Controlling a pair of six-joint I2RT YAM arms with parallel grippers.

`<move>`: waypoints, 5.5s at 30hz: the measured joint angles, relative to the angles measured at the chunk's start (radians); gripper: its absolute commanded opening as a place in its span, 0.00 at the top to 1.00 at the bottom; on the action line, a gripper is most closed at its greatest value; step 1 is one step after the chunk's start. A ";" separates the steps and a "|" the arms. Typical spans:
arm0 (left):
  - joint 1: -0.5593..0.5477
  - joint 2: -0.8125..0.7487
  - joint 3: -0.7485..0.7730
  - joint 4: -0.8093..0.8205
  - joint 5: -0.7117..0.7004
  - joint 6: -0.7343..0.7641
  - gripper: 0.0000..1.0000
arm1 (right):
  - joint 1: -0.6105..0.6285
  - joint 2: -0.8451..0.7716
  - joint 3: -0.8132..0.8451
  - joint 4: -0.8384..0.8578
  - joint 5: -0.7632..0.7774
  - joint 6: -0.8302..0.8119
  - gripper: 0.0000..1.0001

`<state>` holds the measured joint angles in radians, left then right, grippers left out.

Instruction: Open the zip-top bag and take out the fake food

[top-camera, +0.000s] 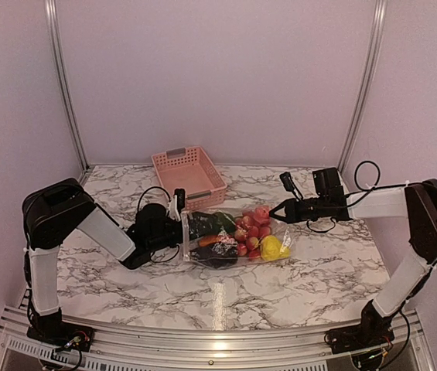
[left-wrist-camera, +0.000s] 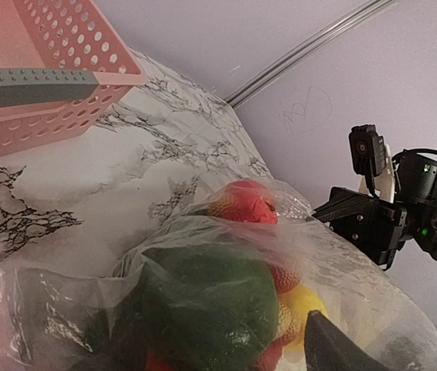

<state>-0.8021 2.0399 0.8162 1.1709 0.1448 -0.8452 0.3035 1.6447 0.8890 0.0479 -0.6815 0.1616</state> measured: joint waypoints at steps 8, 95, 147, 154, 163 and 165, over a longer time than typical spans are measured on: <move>0.001 -0.070 0.000 -0.211 0.075 0.132 0.19 | 0.000 0.000 0.000 0.000 -0.002 -0.001 1.00; -0.034 -0.926 -0.276 -1.072 -0.147 0.403 0.71 | -0.122 -0.114 -0.109 0.034 0.059 0.047 1.00; 0.374 0.463 1.415 -1.520 -0.080 0.496 0.24 | -0.088 -0.119 -0.174 0.104 -0.002 0.072 1.00; 0.368 0.338 1.199 -1.443 -0.072 0.520 0.21 | -0.041 -0.118 -0.185 0.120 -0.001 0.082 1.00; 0.325 -0.199 0.571 -1.163 -0.068 0.530 0.21 | -0.021 -0.118 -0.193 0.124 0.014 0.092 1.00; 0.301 -0.313 0.430 -1.078 -0.068 0.526 0.21 | -0.021 -0.118 -0.196 0.124 0.020 0.092 1.00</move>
<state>-0.5014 1.7267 1.2465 0.0925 0.0765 -0.3191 0.2825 1.5269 0.6926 0.1715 -0.6617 0.2535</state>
